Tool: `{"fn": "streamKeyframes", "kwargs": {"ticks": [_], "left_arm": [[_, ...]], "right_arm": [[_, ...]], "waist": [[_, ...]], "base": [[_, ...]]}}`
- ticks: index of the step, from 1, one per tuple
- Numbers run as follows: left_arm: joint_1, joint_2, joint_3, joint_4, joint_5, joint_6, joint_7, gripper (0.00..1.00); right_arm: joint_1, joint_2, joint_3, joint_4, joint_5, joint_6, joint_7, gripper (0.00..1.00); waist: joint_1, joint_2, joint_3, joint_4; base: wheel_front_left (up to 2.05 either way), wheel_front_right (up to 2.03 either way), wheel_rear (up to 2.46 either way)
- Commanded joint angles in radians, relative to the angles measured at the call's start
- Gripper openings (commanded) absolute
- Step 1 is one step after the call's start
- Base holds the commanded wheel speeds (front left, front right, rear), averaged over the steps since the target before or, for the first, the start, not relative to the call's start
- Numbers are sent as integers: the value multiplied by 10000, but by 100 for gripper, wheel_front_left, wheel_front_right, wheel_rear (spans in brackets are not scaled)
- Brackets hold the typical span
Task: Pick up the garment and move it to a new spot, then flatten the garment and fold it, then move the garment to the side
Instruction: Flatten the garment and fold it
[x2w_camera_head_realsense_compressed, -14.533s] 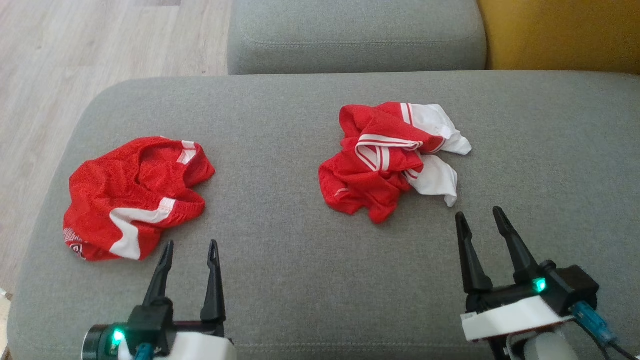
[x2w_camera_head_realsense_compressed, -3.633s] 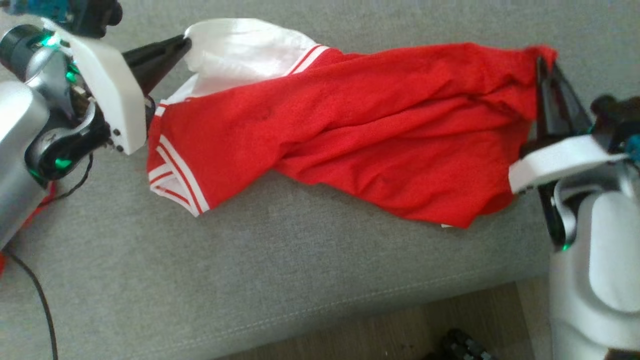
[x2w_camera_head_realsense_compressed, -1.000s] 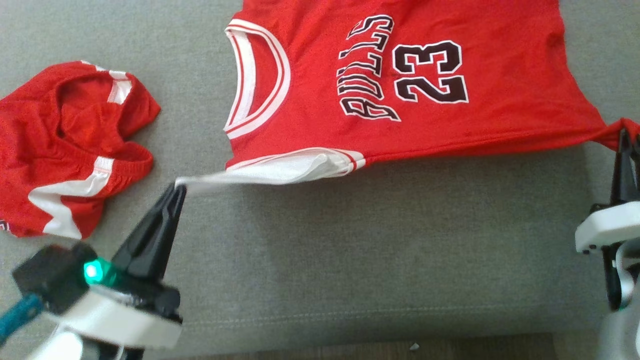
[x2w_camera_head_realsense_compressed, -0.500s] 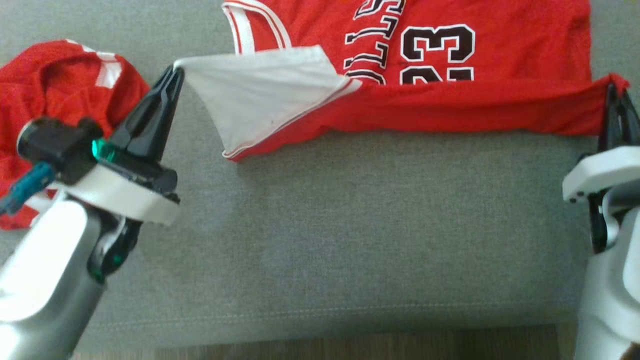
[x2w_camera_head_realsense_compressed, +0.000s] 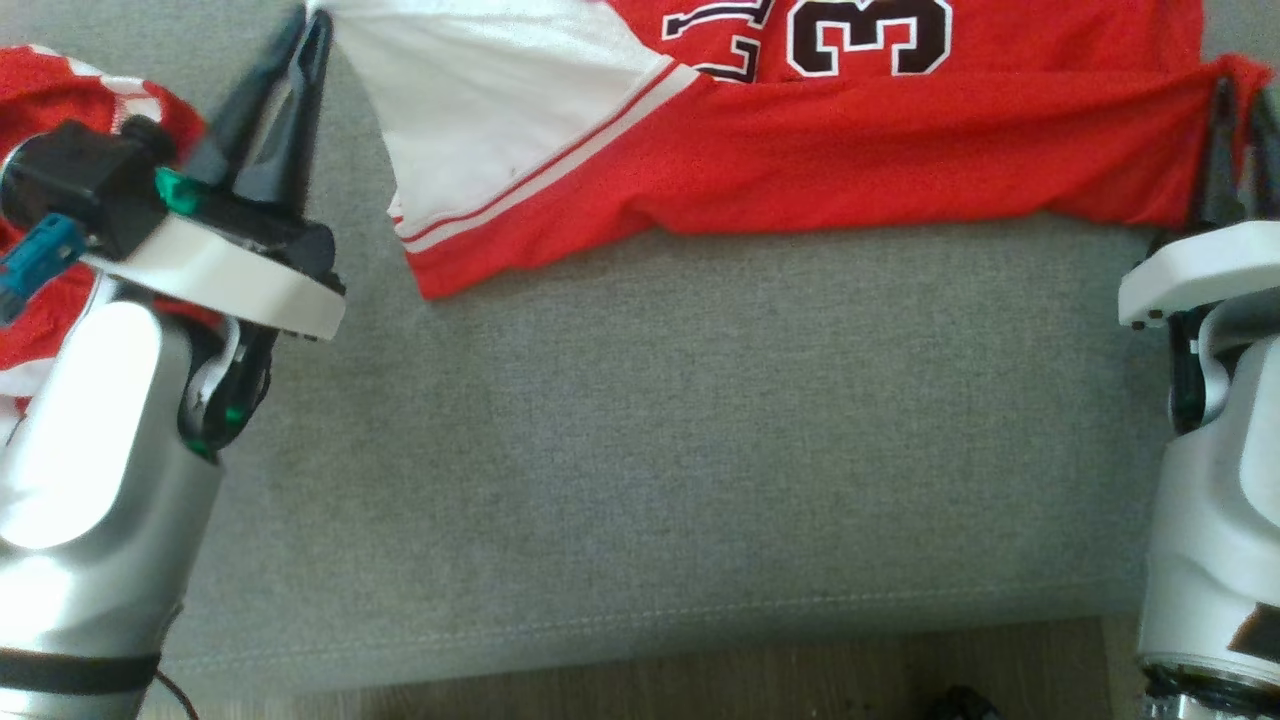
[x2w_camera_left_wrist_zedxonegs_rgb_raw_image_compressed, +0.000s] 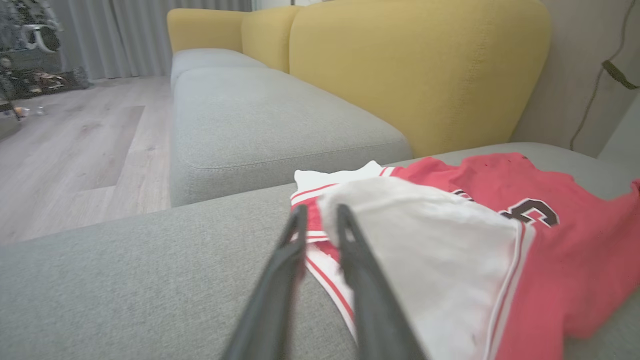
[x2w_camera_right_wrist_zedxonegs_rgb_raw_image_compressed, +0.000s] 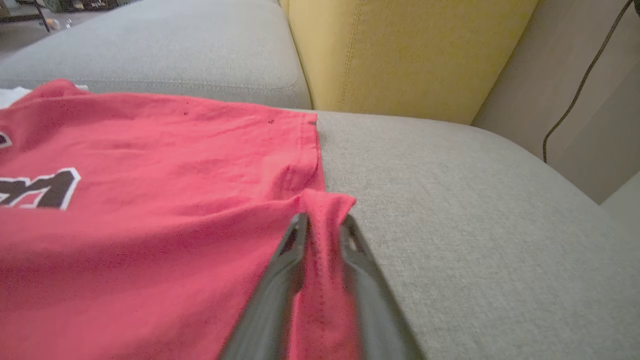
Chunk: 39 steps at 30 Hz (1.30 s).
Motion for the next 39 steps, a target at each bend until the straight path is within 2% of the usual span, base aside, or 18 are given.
{"fn": "streamKeyframes", "kwargs": {"ticks": [1, 7, 11, 14, 30, 31, 32, 33, 39], "left_arm": [[40, 223, 614, -329, 151, -21, -49, 100], [1733, -369, 1389, -1085, 540, 67, -49, 100], [2771, -622, 1367, -1294, 635, 48, -49, 100], [3395, -622, 943, -962, 698, -25, -49, 100], [2306, -466, -129, 1257, 305, -137, 139, 100], [2239, -433, -242, 1305, 264, -141, 136, 45], [2177, -390, -384, 1340, 224, -143, 138, 16], [2120, -336, -553, 1341, 161, -145, 132, 0], [2030, 82, -1021, 1216, -294, -149, 45, 0]], "right_arm": [[-95, -15, 194, -256, 159, 33, -254, 100], [407, -15, 116, -466, 513, 33, -1125, 100], [788, -15, 224, -640, 739, 33, -1295, 100], [1089, -15, 372, -790, 990, 33, -1311, 100], [1360, -14, 1022, -1137, 1273, 33, -901, 100], [1366, -14, 1022, -1181, 1269, 33, -869, 100], [1372, -14, 1026, -1201, 1272, 33, -818, 100], [1374, -14, 1047, -1190, 1288, 33, -736, 100], [1292, -14, 812, -424, 1231, 33, 466, 100]], "waist": [[1, 0, -9, -22], [1, 0, -398, -7], [1, 0, -671, 37], [1, 0, -886, 51], [1, 0, -875, -334], [1, 0, -852, -344], [1, 0, -834, -351], [1, 0, -820, -356], [1, 0, -960, -274]], "base": [[0, 0, 0], [0, 0, 0], [0, 0, 0], [0, 0, 0], [0, 0, 0], [0, 0, 0], [0, 0, 0], [0, 0, 0], [0, 0, 0]]}}
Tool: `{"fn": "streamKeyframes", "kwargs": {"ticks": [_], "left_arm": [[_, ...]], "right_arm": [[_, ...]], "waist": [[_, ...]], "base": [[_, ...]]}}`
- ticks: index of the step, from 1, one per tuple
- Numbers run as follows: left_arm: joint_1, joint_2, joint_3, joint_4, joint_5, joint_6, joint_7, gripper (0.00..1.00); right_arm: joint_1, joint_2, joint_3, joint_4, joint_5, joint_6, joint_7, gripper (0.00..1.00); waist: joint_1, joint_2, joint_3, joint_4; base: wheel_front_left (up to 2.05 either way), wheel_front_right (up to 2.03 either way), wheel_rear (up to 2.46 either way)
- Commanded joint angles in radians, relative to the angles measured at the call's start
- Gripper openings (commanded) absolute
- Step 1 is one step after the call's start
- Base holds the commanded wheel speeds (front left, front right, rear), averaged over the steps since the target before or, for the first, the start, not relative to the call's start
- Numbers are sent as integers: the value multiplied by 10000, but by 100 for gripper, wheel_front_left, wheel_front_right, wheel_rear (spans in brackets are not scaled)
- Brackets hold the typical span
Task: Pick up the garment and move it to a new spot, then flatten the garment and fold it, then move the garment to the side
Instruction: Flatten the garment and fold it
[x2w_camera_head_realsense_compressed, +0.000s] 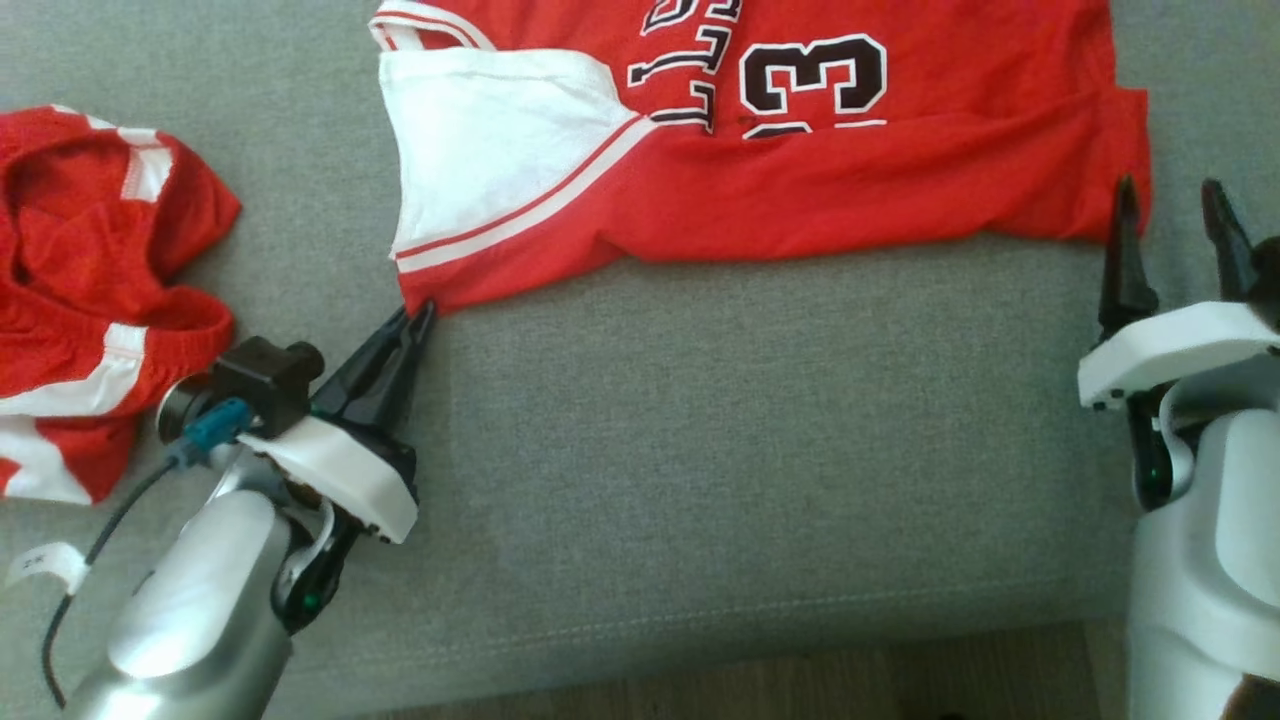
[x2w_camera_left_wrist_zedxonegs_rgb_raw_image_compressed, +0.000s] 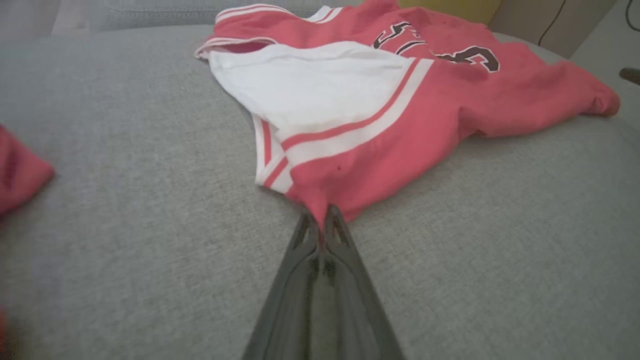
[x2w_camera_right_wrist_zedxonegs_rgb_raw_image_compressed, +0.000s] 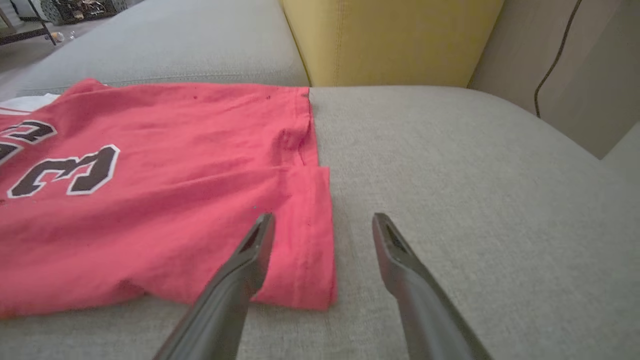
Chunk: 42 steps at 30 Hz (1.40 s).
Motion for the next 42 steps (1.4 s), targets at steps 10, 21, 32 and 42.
{"fn": "streamKeyframes", "kwargs": {"ticks": [10, 21, 32, 42], "left_arm": [[-58, 685, 284, -515, -176, 1, -167, 0], [491, 777, 316, -799, -237, 9, -177, 0], [2284, 1070, 174, -2332, -339, 703, 97, 0], [3715, 1032, 62, -3483, -1203, 1078, 904, 0]], "right_arm": [[-584, -20, 19, 1329, -16, 33, 1238, 100], [-509, -80, 102, 2031, 58, 33, 1427, 0], [1721, -1276, 827, -37, 1128, 33, 3263, 0], [3971, -1586, 506, -2942, 1772, 33, 4934, 18]], "waist": [[0, 0, -462, 330], [0, 0, -1075, 448], [0, 0, -1743, 667], [0, 0, -1944, 783]], "base": [[0, 0, 0], [0, 0, 0], [0, 0, 0], [0, 0, 0]]}}
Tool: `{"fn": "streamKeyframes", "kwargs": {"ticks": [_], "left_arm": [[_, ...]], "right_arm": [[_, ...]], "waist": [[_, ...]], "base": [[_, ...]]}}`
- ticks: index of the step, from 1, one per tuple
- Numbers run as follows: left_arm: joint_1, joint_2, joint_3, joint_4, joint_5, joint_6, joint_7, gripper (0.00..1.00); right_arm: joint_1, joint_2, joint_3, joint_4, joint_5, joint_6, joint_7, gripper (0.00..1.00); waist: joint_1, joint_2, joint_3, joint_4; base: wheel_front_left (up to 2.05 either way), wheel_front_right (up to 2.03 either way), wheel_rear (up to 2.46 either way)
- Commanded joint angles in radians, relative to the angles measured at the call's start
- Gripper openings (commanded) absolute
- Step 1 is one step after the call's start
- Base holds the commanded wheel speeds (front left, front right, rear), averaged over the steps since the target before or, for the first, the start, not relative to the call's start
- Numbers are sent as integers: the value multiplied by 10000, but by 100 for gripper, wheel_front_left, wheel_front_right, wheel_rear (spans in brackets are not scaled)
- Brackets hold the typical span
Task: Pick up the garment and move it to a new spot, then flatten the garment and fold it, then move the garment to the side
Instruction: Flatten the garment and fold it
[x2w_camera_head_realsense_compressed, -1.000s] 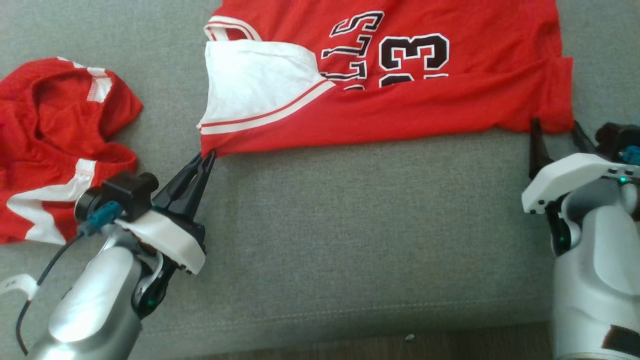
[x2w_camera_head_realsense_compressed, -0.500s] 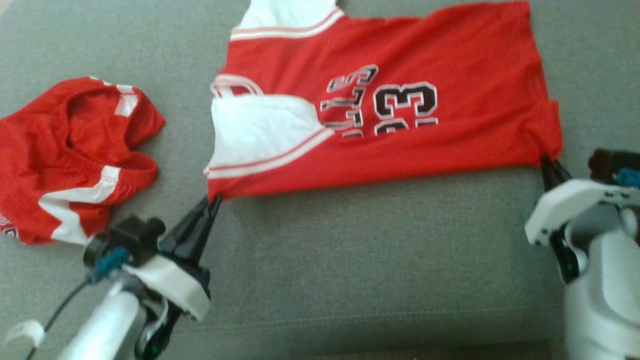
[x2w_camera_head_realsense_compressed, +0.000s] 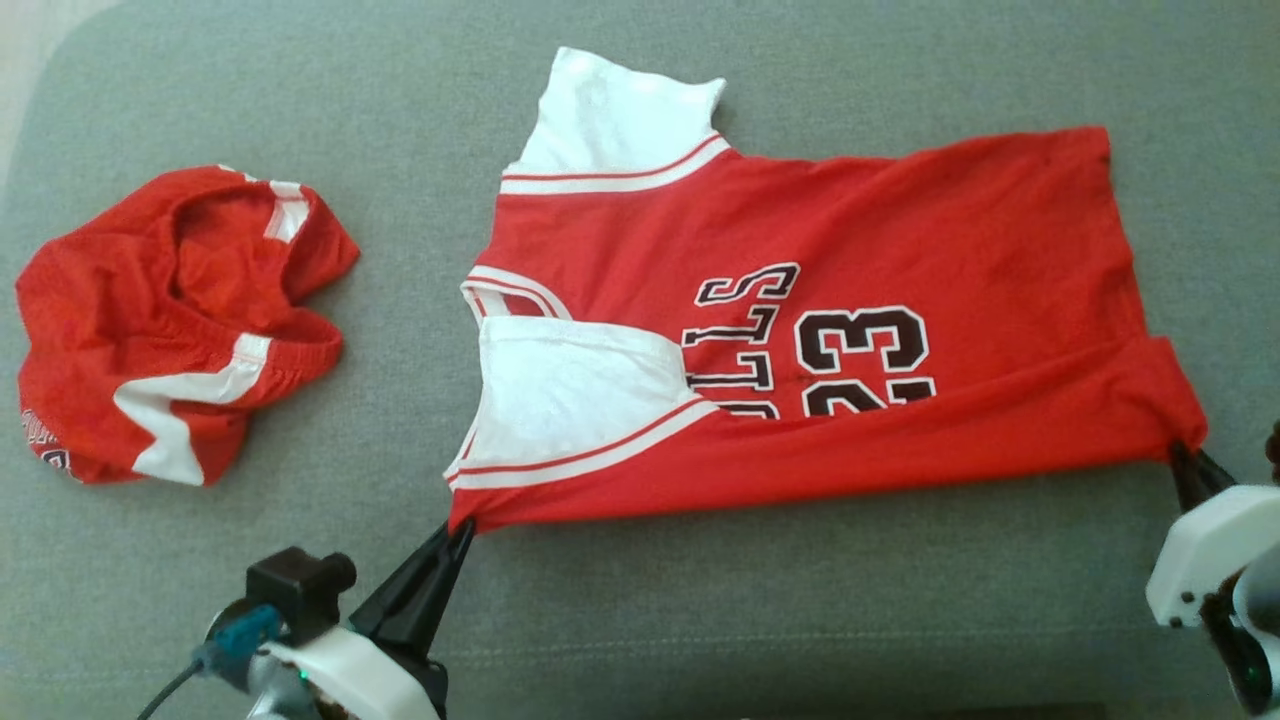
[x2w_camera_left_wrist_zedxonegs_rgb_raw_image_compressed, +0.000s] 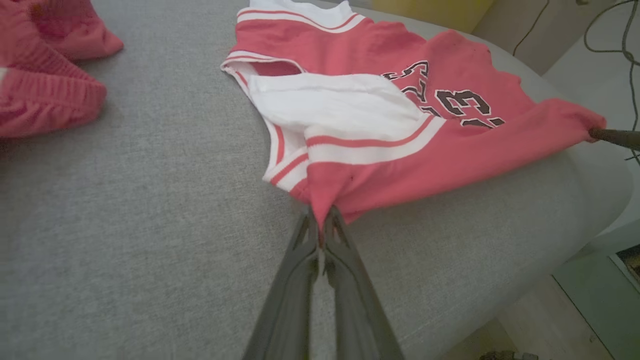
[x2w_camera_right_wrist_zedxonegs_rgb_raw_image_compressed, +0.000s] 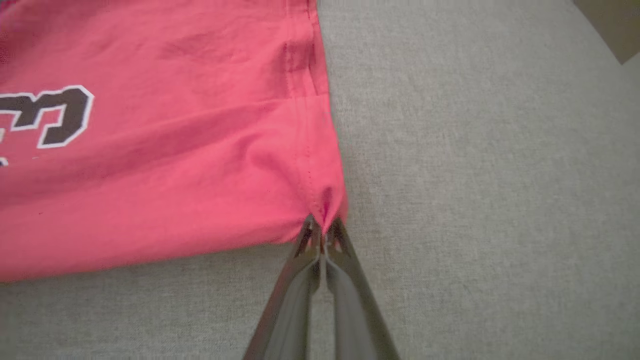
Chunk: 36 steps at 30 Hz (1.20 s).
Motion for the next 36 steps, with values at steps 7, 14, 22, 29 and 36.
{"fn": "streamKeyframes", "kwargs": {"ticks": [7, 14, 22, 29, 36], "left_arm": [[28, 252, 439, -277, -214, 375, 384, 100], [-113, 515, 935, -762, -167, 903, 347, 100], [-1984, 493, 1443, -793, 39, 1254, 714, 100], [-4609, 534, 1332, 249, 182, 503, 1464, 100], [-7368, 383, 1383, 2415, 217, -167, 1909, 100]], "right_arm": [[231, -22, -167, -1208, -795, 33, 78, 100], [215, 375, 148, -2037, -1136, 33, -400, 100], [-333, 875, 684, -1895, -1298, 33, -1408, 100], [-1395, 1211, 1030, -1144, -1348, 33, -3735, 100], [-2692, 1287, 1816, -222, -1407, 33, -5675, 100]], "waist": [[0, -1, -391, -87], [0, -1, -826, -51], [0, -1, -627, 17], [0, -1, 10, -224], [0, -1, 1051, -686]], "base": [[0, 0, 0], [0, 0, 0], [0, 0, 0], [0, 0, 0], [0, 0, 0]]}}
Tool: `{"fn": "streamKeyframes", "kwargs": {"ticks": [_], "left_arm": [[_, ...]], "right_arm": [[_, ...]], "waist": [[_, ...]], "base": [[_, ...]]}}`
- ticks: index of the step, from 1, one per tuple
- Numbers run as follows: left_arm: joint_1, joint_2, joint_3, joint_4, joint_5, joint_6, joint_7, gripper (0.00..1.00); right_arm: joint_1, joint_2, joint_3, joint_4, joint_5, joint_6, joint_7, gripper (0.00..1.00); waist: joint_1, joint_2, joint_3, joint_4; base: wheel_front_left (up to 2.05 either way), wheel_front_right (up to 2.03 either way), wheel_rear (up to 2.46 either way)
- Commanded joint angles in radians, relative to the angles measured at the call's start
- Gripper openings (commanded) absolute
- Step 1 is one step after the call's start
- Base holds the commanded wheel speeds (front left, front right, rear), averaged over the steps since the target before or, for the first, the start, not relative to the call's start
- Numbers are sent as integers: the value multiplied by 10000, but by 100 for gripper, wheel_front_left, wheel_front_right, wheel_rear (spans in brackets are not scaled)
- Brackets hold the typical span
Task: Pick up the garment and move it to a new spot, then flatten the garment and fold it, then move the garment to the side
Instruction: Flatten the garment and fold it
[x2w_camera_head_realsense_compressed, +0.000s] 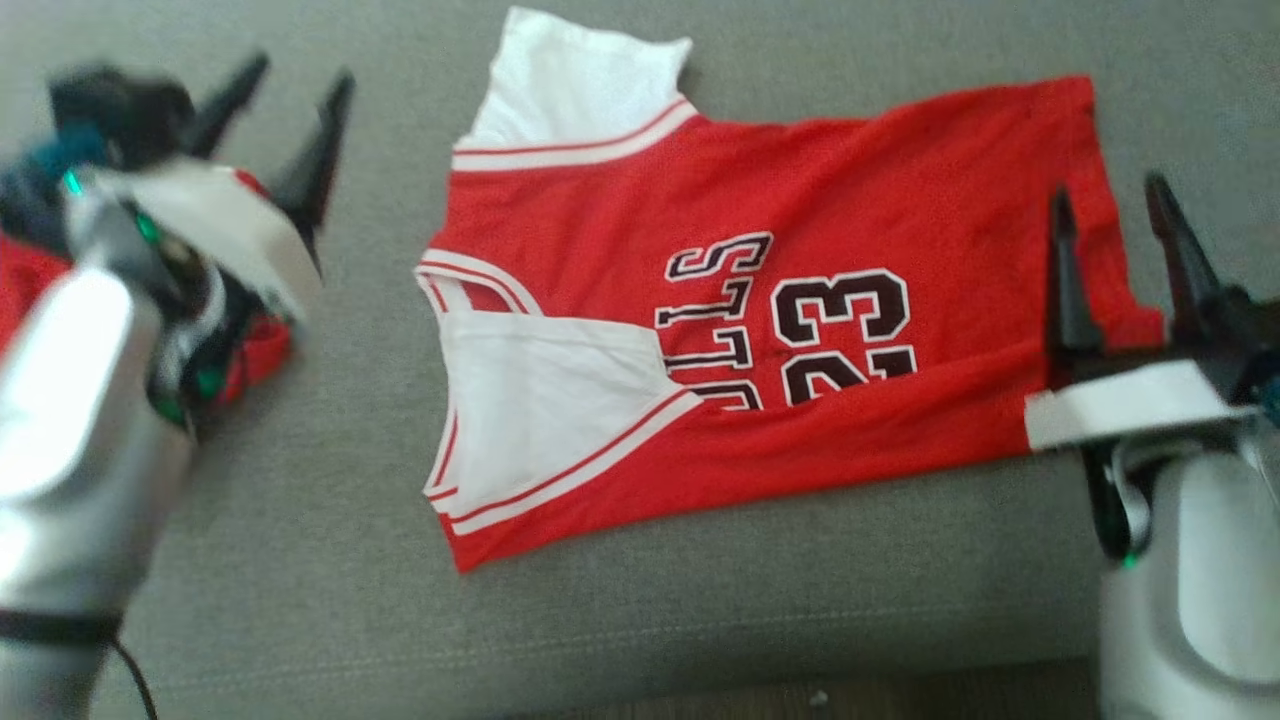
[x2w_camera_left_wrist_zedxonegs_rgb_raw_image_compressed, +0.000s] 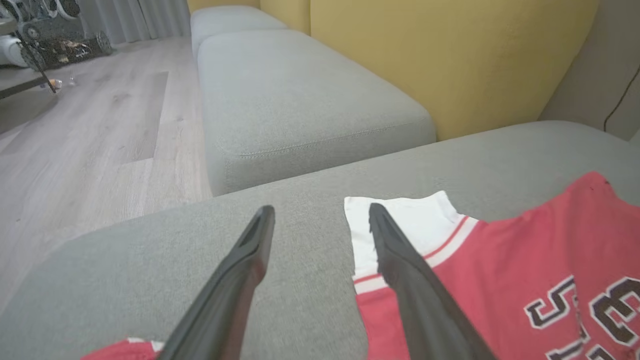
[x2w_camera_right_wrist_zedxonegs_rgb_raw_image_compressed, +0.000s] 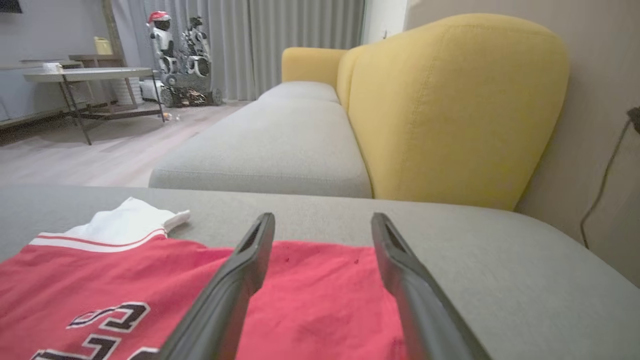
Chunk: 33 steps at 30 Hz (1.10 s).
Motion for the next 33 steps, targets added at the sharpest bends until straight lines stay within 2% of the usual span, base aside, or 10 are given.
{"fn": "streamKeyframes", "kwargs": {"ticks": [1, 10, 22, 33], "left_arm": [[-864, 339, 430, 19, 15, -94, 143, 100], [-3543, 674, -383, 1989, -373, -815, 2379, 100], [-5341, 927, -1494, 2297, -1679, -875, 3513, 100], [-6189, 1636, -2643, 2680, -1453, -877, 3653, 100]], "right_arm": [[-425, 37, 401, -235, -40, 33, -173, 100], [-1258, 61, 1233, -371, 207, 33, -291, 100], [-1472, 75, 1448, -559, 654, 33, -361, 100], [-1559, 77, 1571, -373, 897, 33, -545, 100]], "waist": [[0, 0, 540, -308], [0, 0, 1981, -1043], [0, 0, 3108, -1810], [0, 0, 3432, -2267]], "base": [[0, 0, 0], [0, 0, 0], [0, 0, 0], [0, 0, 0]]}}
